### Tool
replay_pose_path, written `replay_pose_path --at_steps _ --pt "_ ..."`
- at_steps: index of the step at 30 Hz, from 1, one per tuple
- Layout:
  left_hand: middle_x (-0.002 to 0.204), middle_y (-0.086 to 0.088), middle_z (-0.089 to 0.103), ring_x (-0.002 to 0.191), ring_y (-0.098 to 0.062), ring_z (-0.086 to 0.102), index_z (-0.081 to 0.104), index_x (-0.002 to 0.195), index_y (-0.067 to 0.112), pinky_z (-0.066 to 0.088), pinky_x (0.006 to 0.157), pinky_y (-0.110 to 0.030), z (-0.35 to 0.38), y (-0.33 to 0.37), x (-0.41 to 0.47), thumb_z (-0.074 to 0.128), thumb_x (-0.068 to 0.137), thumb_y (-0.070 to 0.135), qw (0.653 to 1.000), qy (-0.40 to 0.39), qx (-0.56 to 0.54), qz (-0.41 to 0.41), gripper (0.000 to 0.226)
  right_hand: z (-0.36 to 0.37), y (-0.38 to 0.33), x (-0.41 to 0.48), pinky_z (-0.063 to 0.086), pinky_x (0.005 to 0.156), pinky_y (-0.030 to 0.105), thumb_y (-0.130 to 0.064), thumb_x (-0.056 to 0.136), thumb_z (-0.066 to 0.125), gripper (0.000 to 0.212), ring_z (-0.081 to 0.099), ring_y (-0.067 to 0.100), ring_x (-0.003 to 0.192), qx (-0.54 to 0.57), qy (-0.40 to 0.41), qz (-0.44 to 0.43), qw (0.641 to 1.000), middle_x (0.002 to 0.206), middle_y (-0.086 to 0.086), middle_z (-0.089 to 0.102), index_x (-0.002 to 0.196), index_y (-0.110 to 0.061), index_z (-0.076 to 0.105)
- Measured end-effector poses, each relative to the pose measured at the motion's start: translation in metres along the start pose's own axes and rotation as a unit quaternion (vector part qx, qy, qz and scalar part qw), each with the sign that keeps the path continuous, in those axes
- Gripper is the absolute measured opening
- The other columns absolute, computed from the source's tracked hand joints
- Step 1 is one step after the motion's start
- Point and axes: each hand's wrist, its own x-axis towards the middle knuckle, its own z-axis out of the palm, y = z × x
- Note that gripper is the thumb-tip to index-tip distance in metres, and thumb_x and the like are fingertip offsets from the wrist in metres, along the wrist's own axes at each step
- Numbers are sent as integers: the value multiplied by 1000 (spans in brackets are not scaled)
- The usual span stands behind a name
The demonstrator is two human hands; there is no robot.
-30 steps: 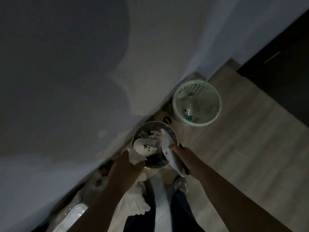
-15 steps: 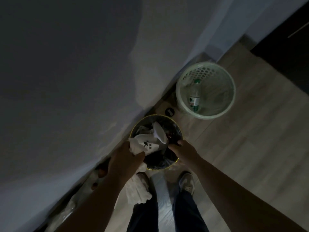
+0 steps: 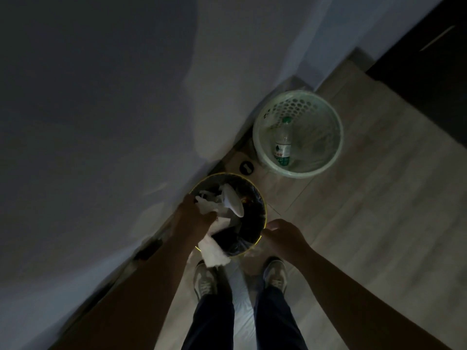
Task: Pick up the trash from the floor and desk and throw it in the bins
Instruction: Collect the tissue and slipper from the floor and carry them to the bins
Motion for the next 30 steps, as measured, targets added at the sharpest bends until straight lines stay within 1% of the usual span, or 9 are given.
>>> replay_pose_path --at_steps 3,5,10,13,15,18,23,27,30 --pt "124 -21 54 111 -35 55 44 130 3 43 84 -34 6 -4 8 79 75 27 1000 -4 9 -2 69 5 3 3 36 83 22 -29 91 56 39 54 22 116 -10 -8 1 1000 127 8 58 126 -10 56" --pt "128 -19 54 115 -33 54 44 133 4 42 88 -32 8 -6 9 77 77 26 999 -19 26 -1 68 7 4 3 36 83 22 -30 88 57 42 54 21 115 -8 0 0 1000 127 8 58 126 -11 57" --pt "115 -16 65 107 -26 60 60 114 0 36 80 -20 9 -12 5 73 82 18 997 -58 46 -1 39 10 6 3 31 82 20 -29 90 54 41 51 21 116 -26 -16 -6 1000 132 7 54 128 -12 55" --pt "107 -16 69 95 -22 62 63 107 0 32 68 -12 5 -14 -1 72 82 16 994 -75 79 17 31 8 6 -1 34 76 22 -32 88 59 40 50 14 92 -12 1 -7 1000 117 5 59 123 -14 57" --pt "104 -13 69 87 -17 61 63 106 5 35 67 -13 0 -14 -7 72 81 15 993 -89 81 13 28 5 5 -7 35 75 21 -35 87 62 40 49 11 88 -9 14 -9 1000 103 -1 57 120 -15 57" --pt "105 -8 68 93 -18 62 62 108 10 41 74 -20 -8 -9 -20 70 81 19 988 -110 102 21 29 -2 -1 -21 38 80 22 -32 85 64 42 52 11 94 -38 8 -24 999 101 -3 58 122 -15 55" --pt "115 -6 62 109 -21 58 58 115 14 43 89 -26 -35 10 -56 66 84 24 977 -144 150 53 34 -20 -20 -71 43 88 26 -32 86 63 45 56 19 110 -92 4 -65 994 120 6 61 125 -14 53" --pt "121 -3 59 114 -18 53 54 120 16 35 87 -19 -78 34 -96 61 87 26 969 -130 183 103 35 -43 -49 -130 42 94 28 -34 87 61 47 53 20 118 -147 7 -118 982 127 5 57 129 -17 51" --pt "124 -3 58 117 -18 52 52 124 15 36 94 -22 -115 63 -129 59 90 29 961 -125 202 139 37 -69 -75 -180 45 93 30 -28 86 62 43 54 21 114 -184 28 -166 968 124 8 58 126 -14 53"
